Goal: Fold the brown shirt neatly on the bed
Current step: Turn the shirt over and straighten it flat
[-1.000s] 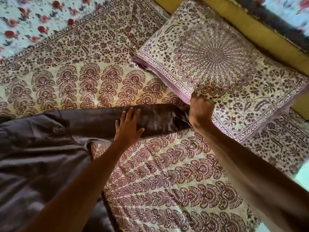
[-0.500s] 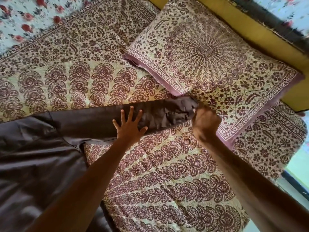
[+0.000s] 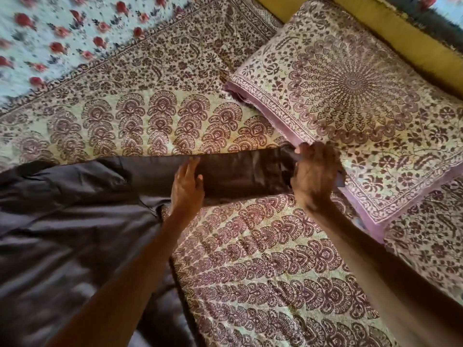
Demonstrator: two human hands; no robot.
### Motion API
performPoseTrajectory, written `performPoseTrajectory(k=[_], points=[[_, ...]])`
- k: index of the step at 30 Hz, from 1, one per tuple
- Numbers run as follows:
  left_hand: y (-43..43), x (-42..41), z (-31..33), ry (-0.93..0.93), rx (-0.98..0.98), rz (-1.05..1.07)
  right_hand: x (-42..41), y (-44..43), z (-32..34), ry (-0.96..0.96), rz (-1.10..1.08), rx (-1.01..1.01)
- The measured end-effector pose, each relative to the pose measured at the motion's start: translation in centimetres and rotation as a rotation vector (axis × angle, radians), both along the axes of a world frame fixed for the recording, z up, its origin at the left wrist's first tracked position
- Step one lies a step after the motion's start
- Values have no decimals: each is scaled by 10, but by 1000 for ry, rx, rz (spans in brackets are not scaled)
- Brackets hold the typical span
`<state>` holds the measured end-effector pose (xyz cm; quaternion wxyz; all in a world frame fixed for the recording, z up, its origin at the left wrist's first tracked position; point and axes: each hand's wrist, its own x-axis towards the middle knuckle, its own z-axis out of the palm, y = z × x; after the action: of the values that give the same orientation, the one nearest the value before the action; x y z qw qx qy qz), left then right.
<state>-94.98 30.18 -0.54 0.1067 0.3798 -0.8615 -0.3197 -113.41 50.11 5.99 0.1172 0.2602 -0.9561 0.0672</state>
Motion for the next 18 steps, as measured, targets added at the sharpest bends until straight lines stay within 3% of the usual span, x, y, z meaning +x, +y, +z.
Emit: performPoseTrajectory(k=[2,5,10,12,15,18], points=[[-37,40,-2,-105,-129,93,36,-30,-10,-258,115,-58],[-84,96,-14,-284,-160,197,97,-77,-38,-637,221,-141],[-113,140,-41,-376,-39,112,172,-183,-74,-842,425,-246],[-112,139,-50,-406,-14,125,187,-217,-87,-846,508,-105],[-109,139,-61,-406,-72,167,188,-220,-114,-623,629,88],[-109,141,-66,-396,-95,181,163,-185,-127,-428,509,107]])
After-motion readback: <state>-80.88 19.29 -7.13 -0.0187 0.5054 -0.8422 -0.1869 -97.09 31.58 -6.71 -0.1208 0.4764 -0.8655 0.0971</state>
